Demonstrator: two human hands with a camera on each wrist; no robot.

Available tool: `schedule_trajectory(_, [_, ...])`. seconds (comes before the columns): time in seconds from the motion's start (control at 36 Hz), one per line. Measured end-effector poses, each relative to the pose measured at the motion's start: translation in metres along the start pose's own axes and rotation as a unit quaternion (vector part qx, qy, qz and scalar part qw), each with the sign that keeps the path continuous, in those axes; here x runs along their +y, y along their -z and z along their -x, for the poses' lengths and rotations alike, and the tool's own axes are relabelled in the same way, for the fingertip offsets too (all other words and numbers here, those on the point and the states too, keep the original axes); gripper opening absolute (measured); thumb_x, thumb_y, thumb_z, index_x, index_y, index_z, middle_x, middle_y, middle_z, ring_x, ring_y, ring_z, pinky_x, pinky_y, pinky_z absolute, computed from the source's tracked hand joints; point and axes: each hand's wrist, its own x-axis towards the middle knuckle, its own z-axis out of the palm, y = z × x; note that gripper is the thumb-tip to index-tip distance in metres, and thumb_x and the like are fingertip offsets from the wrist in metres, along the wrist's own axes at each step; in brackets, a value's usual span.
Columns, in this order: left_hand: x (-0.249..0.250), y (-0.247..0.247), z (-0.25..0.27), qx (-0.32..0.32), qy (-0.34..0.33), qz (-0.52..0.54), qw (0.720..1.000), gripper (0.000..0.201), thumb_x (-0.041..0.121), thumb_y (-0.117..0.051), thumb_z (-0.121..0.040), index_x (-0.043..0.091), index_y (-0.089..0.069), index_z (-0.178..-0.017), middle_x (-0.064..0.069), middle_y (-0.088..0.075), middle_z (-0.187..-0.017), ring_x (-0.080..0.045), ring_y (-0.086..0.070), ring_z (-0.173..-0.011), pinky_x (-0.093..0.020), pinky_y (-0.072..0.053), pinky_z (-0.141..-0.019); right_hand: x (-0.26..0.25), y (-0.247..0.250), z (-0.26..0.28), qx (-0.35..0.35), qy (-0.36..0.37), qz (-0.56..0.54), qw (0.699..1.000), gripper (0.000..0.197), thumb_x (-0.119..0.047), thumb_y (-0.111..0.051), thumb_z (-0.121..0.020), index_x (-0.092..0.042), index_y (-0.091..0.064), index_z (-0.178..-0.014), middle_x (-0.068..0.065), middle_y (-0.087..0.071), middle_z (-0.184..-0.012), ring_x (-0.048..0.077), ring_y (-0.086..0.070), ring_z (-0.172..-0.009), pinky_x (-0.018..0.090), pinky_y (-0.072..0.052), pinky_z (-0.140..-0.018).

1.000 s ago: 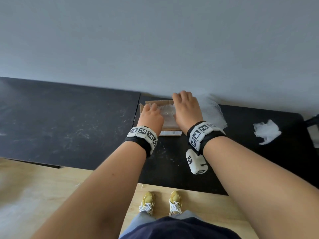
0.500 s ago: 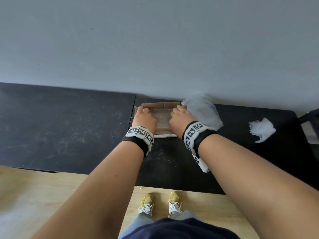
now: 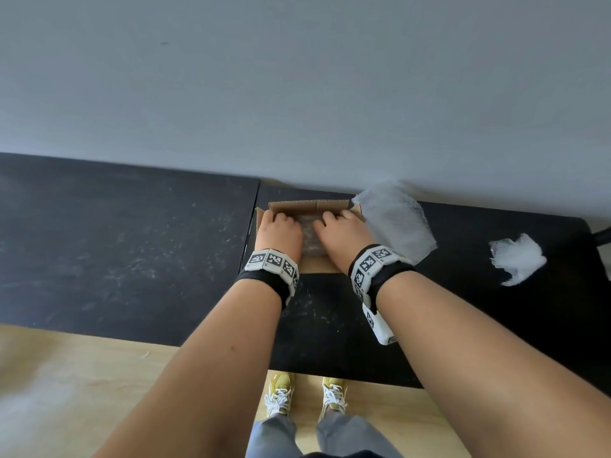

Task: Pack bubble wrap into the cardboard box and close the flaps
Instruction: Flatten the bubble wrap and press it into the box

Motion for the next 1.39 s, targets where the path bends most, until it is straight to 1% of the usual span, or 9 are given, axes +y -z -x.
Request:
schedule_trajectory(0.06, [0.000,0.000,0.000,0.010,0.000,0.002,1.000,0.025,0.019,-0.043,-0.096,0.018,-0.063,-0.112,0.001,-0.063,-0.112,-0.021,-0.052,-0.113,-0.036,-0.031,-0.102,0.002,-0.006,0.000,0.049,-0.002,-0.007,0.999,0.014,-0.004,-0.061,-0.074,-0.008,-0.066,-0.086,0.011,-0.064,-0.082,0.031,-0.064,-0.070,0.040,-0.049,-0.073])
schedule_trajectory(0.19, [0.000,-0.001,0.008,0.026,-0.003,-0.019,0.999,0.031,0.012,-0.040,-0.096,0.010,-0.064,-0.115,-0.009,-0.054,-0.123,-0.029,-0.043,-0.119,-0.037,-0.032,-0.102,0.003,-0.009,0.009,0.111,-0.003,0.010,0.994,0.021,0.001,-0.045,-0.073,-0.008,-0.063,-0.076,0.011,-0.061,-0.081,0.032,-0.058,-0.077,0.041,-0.046,-0.071])
schedule_trajectory(0.31, [-0.001,0.002,0.015,0.021,-0.006,-0.038,0.999,0.030,0.005,-0.043,-0.094,0.007,-0.066,-0.112,-0.012,-0.055,-0.121,-0.032,-0.044,-0.118,-0.040,-0.032,-0.104,0.002,0.000,0.019,0.062,-0.015,0.023,0.998,0.010,0.003,-0.065,-0.057,-0.007,-0.064,-0.056,0.011,-0.061,-0.061,0.032,-0.057,-0.070,0.041,-0.048,-0.075])
schedule_trajectory(0.42, [-0.007,0.007,0.019,0.024,-0.002,-0.025,0.999,0.024,0.010,-0.048,-0.092,0.014,-0.064,-0.109,-0.005,-0.064,-0.111,-0.027,-0.052,-0.111,-0.039,-0.031,-0.103,0.004,0.010,0.024,-0.005,-0.022,0.010,1.000,0.022,-0.002,-0.053,-0.076,-0.008,-0.071,-0.089,0.011,-0.068,-0.093,0.033,-0.055,-0.102,0.043,-0.033,-0.099])
schedule_trajectory(0.56, [-0.020,0.007,0.016,0.007,-0.015,0.005,1.000,0.025,0.019,-0.046,-0.093,0.019,-0.065,-0.111,-0.001,-0.064,-0.115,-0.023,-0.049,-0.118,-0.037,-0.032,-0.101,0.010,0.013,0.021,0.007,-0.046,-0.007,0.999,0.030,-0.004,-0.049,-0.083,-0.010,-0.057,-0.111,0.007,-0.065,-0.108,0.029,-0.048,-0.113,0.040,-0.029,-0.101])
schedule_trajectory(0.64, [-0.024,0.004,0.015,-0.005,-0.024,-0.002,1.000,0.026,0.025,-0.048,-0.093,0.021,-0.066,-0.111,0.001,-0.064,-0.116,-0.021,-0.046,-0.119,-0.036,-0.032,-0.101,0.013,0.016,0.019,-0.017,-0.035,0.026,0.999,0.028,-0.008,-0.051,-0.087,-0.012,-0.063,-0.112,0.007,-0.057,-0.118,0.028,-0.043,-0.119,0.042,-0.027,-0.105])
schedule_trajectory(0.89, [-0.016,-0.004,0.009,-0.002,-0.062,-0.043,0.997,0.028,0.025,-0.044,-0.096,0.019,-0.061,-0.118,0.002,-0.064,-0.118,-0.020,-0.050,-0.118,-0.036,-0.028,-0.110,0.006,0.005,0.002,-0.041,-0.007,0.062,0.997,0.028,-0.008,-0.047,-0.089,-0.008,-0.065,-0.110,0.009,-0.066,-0.109,0.032,-0.047,-0.114,0.042,-0.029,-0.105])
schedule_trajectory(1.28, [-0.007,-0.010,-0.010,0.005,-0.069,-0.052,0.996,0.025,0.018,-0.038,-0.098,0.012,-0.053,-0.118,-0.006,-0.062,-0.117,-0.026,-0.053,-0.112,-0.037,-0.038,-0.098,0.010,-0.013,-0.012,-0.017,-0.022,0.013,1.000,0.029,0.001,-0.042,-0.085,-0.008,-0.050,-0.112,0.008,-0.069,-0.095,0.030,-0.059,-0.096,0.039,-0.028,-0.100])
schedule_trajectory(1.39, [-0.005,-0.009,-0.007,0.007,-0.061,-0.032,0.998,0.027,0.014,-0.039,-0.099,0.011,-0.052,-0.122,-0.008,-0.057,-0.122,-0.025,-0.053,-0.113,-0.035,-0.044,-0.092,0.008,-0.011,-0.010,-0.022,-0.034,-0.002,0.999,0.029,-0.003,-0.042,-0.089,-0.010,-0.052,-0.116,0.008,-0.064,-0.106,0.031,-0.057,-0.102,0.041,-0.032,-0.097])
